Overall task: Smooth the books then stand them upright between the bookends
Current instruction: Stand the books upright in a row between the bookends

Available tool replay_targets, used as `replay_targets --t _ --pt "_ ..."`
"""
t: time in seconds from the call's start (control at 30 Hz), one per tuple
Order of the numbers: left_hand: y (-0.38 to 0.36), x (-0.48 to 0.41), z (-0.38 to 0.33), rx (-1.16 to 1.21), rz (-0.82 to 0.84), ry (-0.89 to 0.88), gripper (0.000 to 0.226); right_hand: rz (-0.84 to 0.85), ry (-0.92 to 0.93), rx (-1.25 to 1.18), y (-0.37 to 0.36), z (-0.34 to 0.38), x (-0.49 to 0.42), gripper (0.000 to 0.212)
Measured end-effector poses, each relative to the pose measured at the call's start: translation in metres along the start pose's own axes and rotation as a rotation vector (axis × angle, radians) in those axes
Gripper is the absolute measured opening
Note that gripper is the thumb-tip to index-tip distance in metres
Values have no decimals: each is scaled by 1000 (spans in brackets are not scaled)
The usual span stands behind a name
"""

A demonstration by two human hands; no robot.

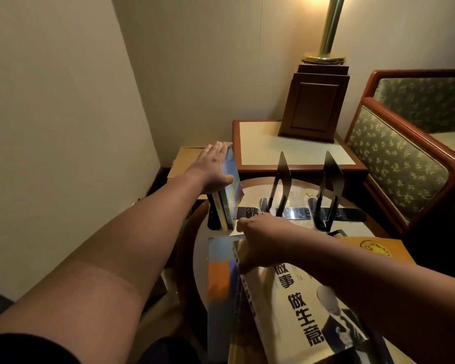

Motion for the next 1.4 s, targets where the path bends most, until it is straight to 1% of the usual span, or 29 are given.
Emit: replay_targets --t 0.1,0.2,0.3,0.4,0.53,0.73,0.83,0.93,1.0,1.1,1.13,1.2,1.27,1.4 --pt "0 -2 0 4 -1 -3 92 25 33 57 -1 3 3 71" --pt "-2 -4 0 4 6 -8 91 89 44 181 -9 10 7 81" --pt "-2 -3 -1 16 17 -6 91 96 33 222 -20 17 8 90" --pt "-2 -3 0 25 20 -4 91 97 22 255 -24 22 6 88" --pt "-2 -2 1 21 5 -9 91 68 8 117 -10 23 8 71" --pt "0 -2 1 24 -4 -12 91 -26 -70 -187 19 19 29 61" --pt "-1 -3 -2 27 -8 -14 91 -118 -121 -268 35 11 45 55" --pt "-2 -5 -2 31 -14 -21 90 -254 -198 -321 50 -1 62 45" --pt "-3 -5 -2 31 -19 -22 89 -296 -269 -338 58 -9 71 41" --pt "-5 -7 -1 26 -22 -24 89 -275 -353 -312 60 -16 79 23" --pt "-5 -7 -1 23 -21 -25 89 -261 -368 -303 58 -17 80 20" --pt "-5 -7 -2 20 -13 -25 89 -253 -377 -292 49 -19 80 28" --pt "-4 -6 -2 20 -9 -26 89 -287 -365 -288 46 -20 81 33" --pt "-3 -5 -2 32 -8 -29 89 -399 -272 -247 63 -15 85 32"
Point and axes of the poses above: each hand's wrist, its own x-axis away from the middle knuckle, its own y-axis out of the back of the hand, z = x × y, the point moved 6 cm from there along -x, towards the middle knuckle, and after that the axes turned 14 degrees about y, right-handed, at the moved point
